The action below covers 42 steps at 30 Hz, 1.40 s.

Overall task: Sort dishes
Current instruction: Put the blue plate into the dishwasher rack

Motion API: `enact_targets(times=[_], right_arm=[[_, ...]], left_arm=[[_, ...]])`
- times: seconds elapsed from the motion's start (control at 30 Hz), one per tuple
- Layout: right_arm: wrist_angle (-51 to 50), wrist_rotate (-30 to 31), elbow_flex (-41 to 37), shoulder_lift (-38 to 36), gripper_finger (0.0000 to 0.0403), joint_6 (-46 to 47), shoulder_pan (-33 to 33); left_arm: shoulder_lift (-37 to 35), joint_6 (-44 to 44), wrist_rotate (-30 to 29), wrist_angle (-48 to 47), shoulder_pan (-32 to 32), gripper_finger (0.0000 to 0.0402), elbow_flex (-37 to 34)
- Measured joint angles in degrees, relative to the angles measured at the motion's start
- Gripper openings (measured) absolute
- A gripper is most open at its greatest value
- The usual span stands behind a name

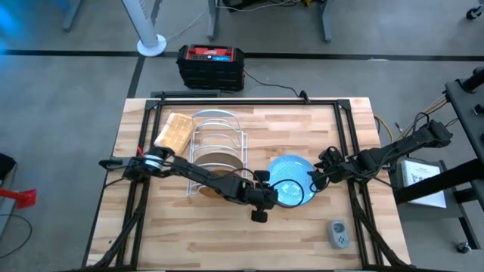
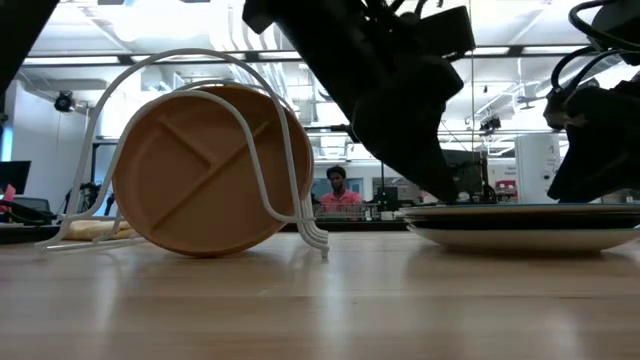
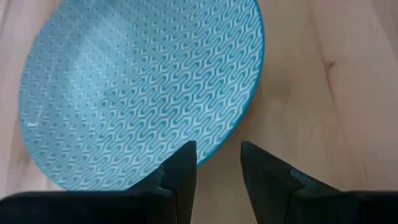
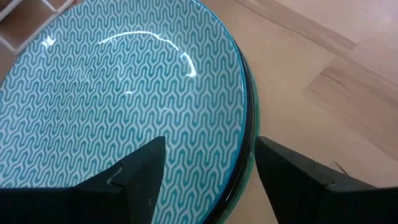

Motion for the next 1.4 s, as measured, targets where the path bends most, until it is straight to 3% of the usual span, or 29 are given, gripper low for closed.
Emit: enact_targets(times=[0.9,1.17,1.4], right_arm=[[6.32,0.33,-2.58,0.11,0.0233,-1.64,-0.04],[11.52,-0.25,-2.69,0.09,0.0224,-4.2,0.01],[12.58,-0.13,-2.69,0.18,0.0212,-5.4,0.0]], left_arm=[[1.01,-2.17,-2.8,1.75,1.29,0.0115,0.0],[1.03,-2.8,-8.1,2.53,1.9,0.0115,0.0],[1.06,-3.69,-7.85,2.45,2.13,0.0115,0.0]])
